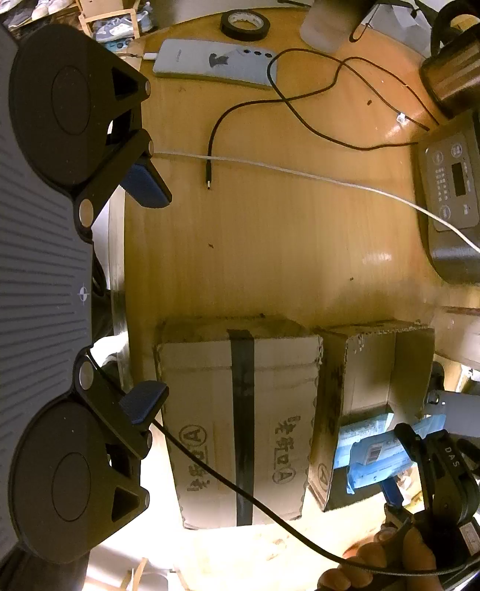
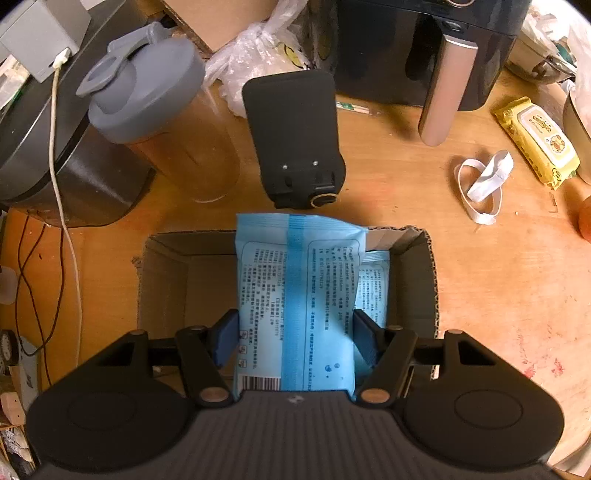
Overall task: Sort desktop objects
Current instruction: 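Move the held blue packet over the open box interior with the right tool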
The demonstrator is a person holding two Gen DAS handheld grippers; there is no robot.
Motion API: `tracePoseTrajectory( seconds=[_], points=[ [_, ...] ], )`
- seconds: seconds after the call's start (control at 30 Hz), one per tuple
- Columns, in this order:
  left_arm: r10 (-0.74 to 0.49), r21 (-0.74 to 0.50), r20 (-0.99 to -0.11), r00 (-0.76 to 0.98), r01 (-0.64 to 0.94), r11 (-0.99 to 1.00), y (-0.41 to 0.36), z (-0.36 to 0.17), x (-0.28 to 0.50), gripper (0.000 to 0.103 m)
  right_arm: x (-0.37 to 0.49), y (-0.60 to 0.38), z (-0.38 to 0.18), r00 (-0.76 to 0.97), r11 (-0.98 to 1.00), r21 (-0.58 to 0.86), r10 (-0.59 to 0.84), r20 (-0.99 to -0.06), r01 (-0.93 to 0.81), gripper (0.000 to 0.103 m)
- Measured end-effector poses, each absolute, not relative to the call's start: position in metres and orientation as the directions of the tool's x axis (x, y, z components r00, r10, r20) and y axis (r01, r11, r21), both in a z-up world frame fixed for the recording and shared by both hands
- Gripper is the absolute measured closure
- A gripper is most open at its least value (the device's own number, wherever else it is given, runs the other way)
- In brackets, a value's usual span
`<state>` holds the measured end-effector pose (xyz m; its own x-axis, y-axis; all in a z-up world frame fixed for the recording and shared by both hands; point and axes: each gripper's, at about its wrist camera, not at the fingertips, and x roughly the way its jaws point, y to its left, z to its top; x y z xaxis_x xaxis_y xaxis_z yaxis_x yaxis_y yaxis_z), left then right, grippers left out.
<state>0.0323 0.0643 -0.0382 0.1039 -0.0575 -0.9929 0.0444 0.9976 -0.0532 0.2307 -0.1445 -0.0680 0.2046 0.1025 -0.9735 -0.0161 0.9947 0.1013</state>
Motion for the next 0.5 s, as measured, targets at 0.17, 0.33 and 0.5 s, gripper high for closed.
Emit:
tracePoseTrajectory(
  seconds=[0.17,0.33,0.5],
  points=[
    [-0.057,-0.053,-0.993,0.106,0.04,0.998,0.07,-0.038,0.032,0.0,0.231,-0.136,-0.069,0.205,0.995,0.103,0.104,-0.973,-0.016,0.04],
    [-0.057,-0.054,-0.993,0.107,0.035,0.998,0.076,-0.038,0.031,0.0,0.232,-0.129,-0.07,0.205,0.994,0.104,0.105,-0.973,-0.017,0.04],
    [-0.059,-0.056,-0.992,0.108,0.031,0.998,0.082,-0.038,0.031,0.0,0.231,-0.12,-0.071,0.202,0.994,0.104,0.106,-0.974,-0.02,0.041]
  ],
)
